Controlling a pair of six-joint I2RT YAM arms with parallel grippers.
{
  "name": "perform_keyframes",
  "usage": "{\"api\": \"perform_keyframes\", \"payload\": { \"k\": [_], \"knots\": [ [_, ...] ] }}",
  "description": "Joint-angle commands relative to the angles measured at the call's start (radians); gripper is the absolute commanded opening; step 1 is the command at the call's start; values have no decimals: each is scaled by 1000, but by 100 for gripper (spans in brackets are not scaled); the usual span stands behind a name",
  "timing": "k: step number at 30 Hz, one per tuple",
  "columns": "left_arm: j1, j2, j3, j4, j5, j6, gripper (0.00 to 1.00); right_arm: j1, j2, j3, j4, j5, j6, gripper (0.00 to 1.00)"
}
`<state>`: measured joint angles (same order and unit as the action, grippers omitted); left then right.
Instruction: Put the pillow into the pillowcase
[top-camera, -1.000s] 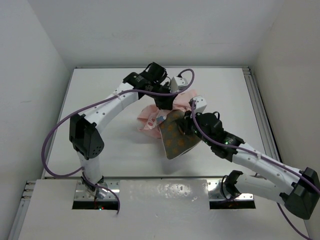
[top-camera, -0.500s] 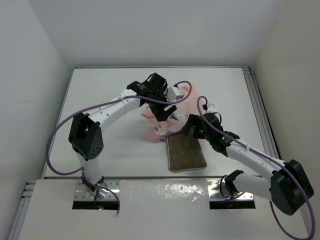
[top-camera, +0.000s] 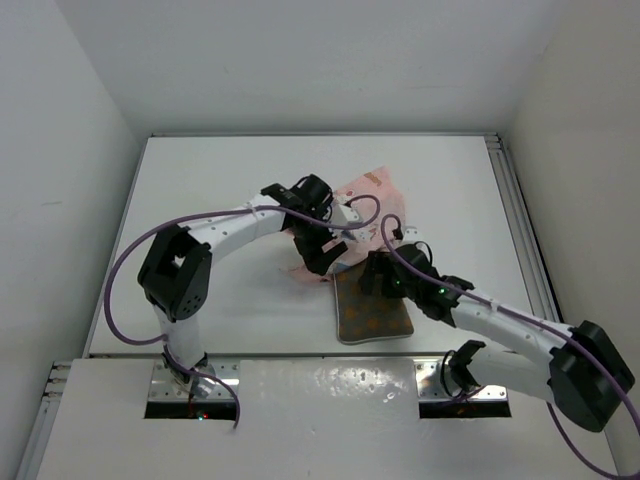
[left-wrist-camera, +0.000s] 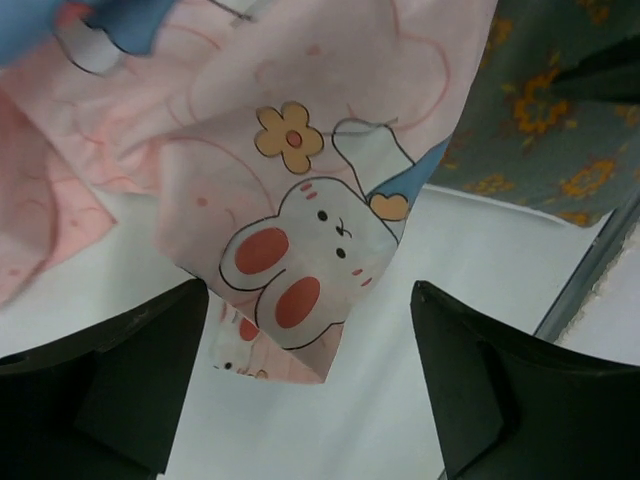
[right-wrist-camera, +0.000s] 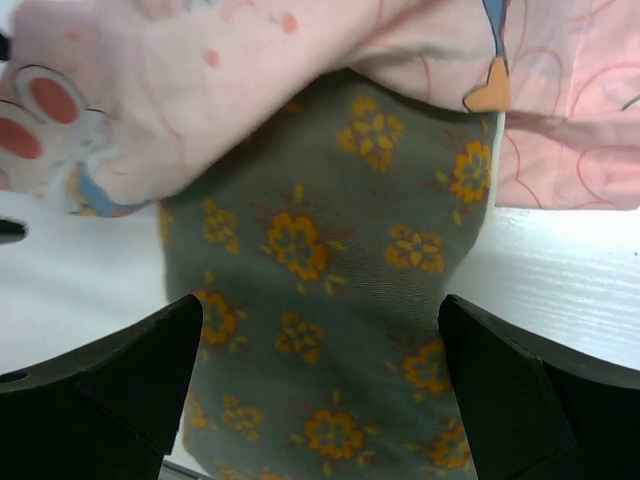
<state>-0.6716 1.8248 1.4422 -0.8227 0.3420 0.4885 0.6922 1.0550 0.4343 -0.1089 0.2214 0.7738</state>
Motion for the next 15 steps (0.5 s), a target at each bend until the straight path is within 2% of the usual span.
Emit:
{"api": "perform_keyframes", "payload": {
  "k": [1, 3, 4, 5, 6, 7, 9, 10, 13, 15],
  "knots": [
    [-9, -18, -55, 39, 25, -2, 81, 24, 66, 7, -5, 21, 12, 99],
    [-9, -21, -92, 68, 14, -10, 79, 36, 91, 6, 64, -2, 9, 95],
    [-9, -21, -97, 72, 18, -10, 72, 36, 121, 3, 92, -42, 4, 90],
    [-9, -22, -98, 71, 25, -10, 67, 36, 134, 3, 157, -56, 4, 81],
    [-9, -22, -92, 68, 31, -7, 63, 36, 144, 7, 184, -66, 7, 58],
    [-9, -25, -85, 62, 43, 2, 50, 33, 158, 15, 208, -79, 2, 44],
    [-9, -38, -54, 51, 45, 2, 34, 35, 189, 58, 250, -155, -21, 19],
    [-9, -44, -46, 50, 38, -2, 18, 33, 197, 78, 255, -177, -42, 0],
    [-9, -65, -20, 31, 37, 1, 3, 26, 206, 141, 288, -255, -79, 0],
    [-10, -71, 7, 7, 40, 10, 0, 1, 180, 155, 363, -290, -71, 0]
  ]
}}
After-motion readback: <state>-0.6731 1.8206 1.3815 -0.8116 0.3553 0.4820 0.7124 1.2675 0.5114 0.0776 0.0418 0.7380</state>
